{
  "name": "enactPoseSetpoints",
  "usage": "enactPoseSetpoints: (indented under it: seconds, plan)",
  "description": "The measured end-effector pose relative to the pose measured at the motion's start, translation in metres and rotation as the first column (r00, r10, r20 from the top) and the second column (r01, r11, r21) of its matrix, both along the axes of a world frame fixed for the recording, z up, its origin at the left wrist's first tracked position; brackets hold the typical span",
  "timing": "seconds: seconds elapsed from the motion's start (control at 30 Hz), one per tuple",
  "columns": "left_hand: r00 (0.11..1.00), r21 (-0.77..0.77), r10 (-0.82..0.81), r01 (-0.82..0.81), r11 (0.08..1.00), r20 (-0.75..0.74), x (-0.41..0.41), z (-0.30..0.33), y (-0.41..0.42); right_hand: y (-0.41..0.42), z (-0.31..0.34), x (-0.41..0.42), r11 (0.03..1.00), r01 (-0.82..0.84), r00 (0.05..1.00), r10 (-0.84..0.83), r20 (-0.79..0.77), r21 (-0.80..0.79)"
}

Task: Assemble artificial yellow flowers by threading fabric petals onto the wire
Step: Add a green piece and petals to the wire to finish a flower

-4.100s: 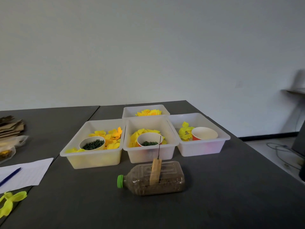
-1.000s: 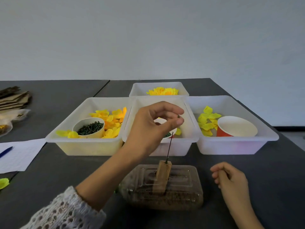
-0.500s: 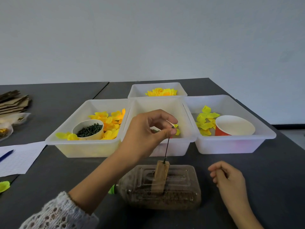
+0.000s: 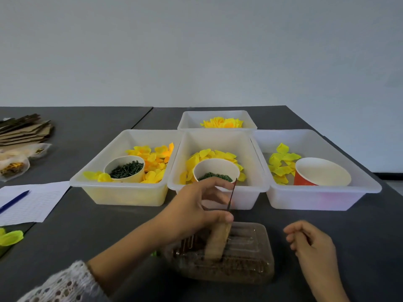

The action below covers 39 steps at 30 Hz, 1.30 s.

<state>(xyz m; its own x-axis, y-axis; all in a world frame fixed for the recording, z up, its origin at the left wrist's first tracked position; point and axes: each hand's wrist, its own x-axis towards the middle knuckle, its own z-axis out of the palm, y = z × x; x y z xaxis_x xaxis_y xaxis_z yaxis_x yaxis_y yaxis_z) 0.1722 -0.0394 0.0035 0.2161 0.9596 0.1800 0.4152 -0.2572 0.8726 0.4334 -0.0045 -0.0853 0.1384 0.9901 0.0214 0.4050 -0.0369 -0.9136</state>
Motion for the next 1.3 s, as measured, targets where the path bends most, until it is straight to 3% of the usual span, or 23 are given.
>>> enactPoseSetpoints:
  seconds: [0.13, 0.23, 0.3, 0.37, 0.43, 0.53, 0.6, 0.7, 0.77, 1.03, 1.2, 1.3]
  plan:
    - [0.999, 0.064, 0.042, -0.042, 0.997, 0.011, -0.041, 0.034, 0.013, 0.000, 0.004, -0.001, 1.000, -0.022, 1.000, 0.022, 0.004, -0.014]
    - [0.970, 0.162, 0.243, -0.239, 0.957, -0.005, -0.085, 0.051, 0.036, -0.001, 0.007, -0.001, 1.000, -0.027, 1.000, 0.027, 0.011, -0.015]
    - [0.888, 0.252, 0.443, -0.403, 0.880, -0.125, -0.114, 0.050, 0.055, -0.001, 0.007, -0.002, 1.000, -0.025, 0.999, 0.025, 0.020, -0.005]
    - [0.742, 0.290, 0.585, -0.510, 0.810, -0.329, -0.139, 0.040, 0.075, -0.001, 0.007, -0.003, 1.000, -0.007, 1.000, 0.007, 0.028, 0.007]
    - [0.646, 0.175, 0.507, -0.507, 0.844, -0.571, -0.156, 0.025, 0.092, 0.000, 0.006, -0.004, 1.000, 0.009, 1.000, -0.009, 0.028, 0.005]
    - [0.494, -0.046, 0.212, -0.459, 0.887, -0.843, -0.159, -0.002, 0.106, 0.001, 0.006, -0.004, 1.000, 0.017, 1.000, -0.017, 0.021, -0.002]
    - [0.395, -0.044, 0.158, -0.456, 0.889, -0.905, -0.154, -0.013, 0.113, 0.002, 0.005, -0.004, 1.000, 0.026, 1.000, -0.026, 0.017, 0.004]
    - [0.311, 0.063, 0.209, -0.422, 0.905, -0.927, -0.151, -0.021, 0.119, 0.003, 0.003, -0.002, 0.999, 0.037, 0.999, -0.037, 0.014, 0.001]
    - [0.313, 0.116, 0.256, -0.403, 0.908, -0.915, -0.154, -0.021, 0.117, 0.007, 0.001, 0.000, 0.999, 0.034, 0.999, -0.034, 0.019, -0.011]
    - [0.507, 0.308, 0.453, -0.347, 0.886, -0.733, -0.173, 0.002, 0.099, 0.010, -0.004, -0.001, 0.998, 0.047, 0.998, -0.045, 0.035, -0.052]
    - [0.613, 0.232, 0.435, -0.385, 0.893, -0.660, -0.174, 0.003, 0.088, 0.006, 0.000, -0.002, 0.998, 0.037, 0.999, -0.036, 0.025, -0.047]
    - [0.656, 0.247, 0.503, -0.447, 0.860, -0.563, -0.173, 0.002, 0.087, 0.005, 0.003, -0.002, 0.998, 0.039, 0.999, -0.038, 0.018, -0.043]
